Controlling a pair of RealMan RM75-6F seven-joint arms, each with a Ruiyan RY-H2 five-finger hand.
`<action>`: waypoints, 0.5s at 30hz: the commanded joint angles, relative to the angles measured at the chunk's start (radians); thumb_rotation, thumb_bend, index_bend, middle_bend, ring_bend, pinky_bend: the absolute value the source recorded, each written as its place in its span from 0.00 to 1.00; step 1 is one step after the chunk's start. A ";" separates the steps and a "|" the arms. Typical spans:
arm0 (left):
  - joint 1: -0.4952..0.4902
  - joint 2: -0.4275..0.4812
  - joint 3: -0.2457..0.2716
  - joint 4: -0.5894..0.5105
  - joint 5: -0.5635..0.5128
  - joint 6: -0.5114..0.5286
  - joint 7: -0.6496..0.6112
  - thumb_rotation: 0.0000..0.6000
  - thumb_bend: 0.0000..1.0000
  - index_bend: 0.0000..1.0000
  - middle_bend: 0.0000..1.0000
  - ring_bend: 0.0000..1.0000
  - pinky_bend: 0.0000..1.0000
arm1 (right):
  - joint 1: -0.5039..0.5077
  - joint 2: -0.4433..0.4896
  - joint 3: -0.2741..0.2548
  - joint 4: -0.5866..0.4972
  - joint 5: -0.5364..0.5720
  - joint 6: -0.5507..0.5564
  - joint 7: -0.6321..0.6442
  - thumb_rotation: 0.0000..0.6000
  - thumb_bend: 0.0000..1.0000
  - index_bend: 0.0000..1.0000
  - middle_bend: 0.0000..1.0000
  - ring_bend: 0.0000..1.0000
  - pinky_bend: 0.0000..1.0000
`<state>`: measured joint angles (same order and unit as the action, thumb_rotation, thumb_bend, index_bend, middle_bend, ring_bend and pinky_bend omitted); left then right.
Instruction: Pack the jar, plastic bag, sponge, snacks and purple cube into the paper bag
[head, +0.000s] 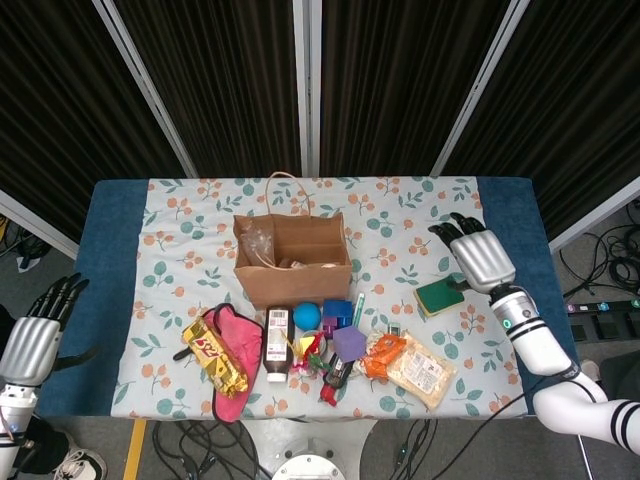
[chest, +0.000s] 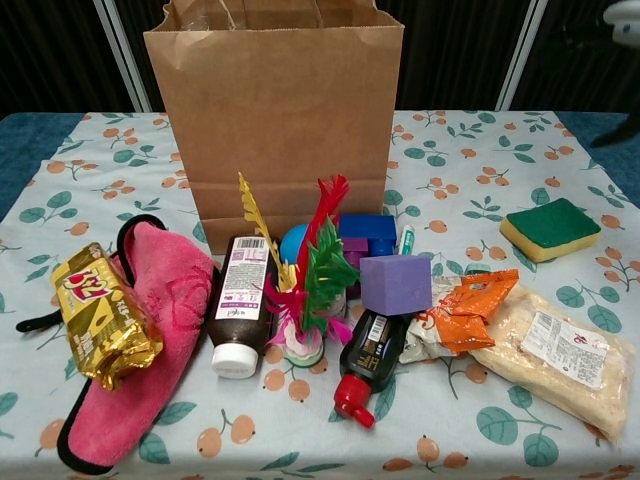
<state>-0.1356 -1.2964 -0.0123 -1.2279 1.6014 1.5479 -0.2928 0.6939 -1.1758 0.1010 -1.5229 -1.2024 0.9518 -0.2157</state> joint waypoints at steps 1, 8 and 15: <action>0.001 0.001 0.002 -0.001 0.000 0.000 0.002 1.00 0.10 0.10 0.16 0.06 0.20 | -0.021 -0.049 -0.038 0.076 -0.023 -0.036 0.019 1.00 0.00 0.18 0.20 0.08 0.18; 0.002 0.007 0.001 -0.001 -0.003 0.001 0.000 1.00 0.10 0.10 0.16 0.06 0.20 | -0.024 -0.139 -0.053 0.196 -0.038 -0.084 0.065 1.00 0.00 0.18 0.20 0.08 0.18; 0.000 0.006 0.003 0.003 -0.001 -0.003 -0.002 1.00 0.10 0.10 0.16 0.06 0.20 | -0.012 -0.219 -0.054 0.290 -0.038 -0.138 0.084 1.00 0.00 0.18 0.20 0.07 0.18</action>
<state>-0.1353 -1.2906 -0.0095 -1.2249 1.6000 1.5454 -0.2947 0.6769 -1.3779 0.0482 -1.2500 -1.2423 0.8299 -0.1349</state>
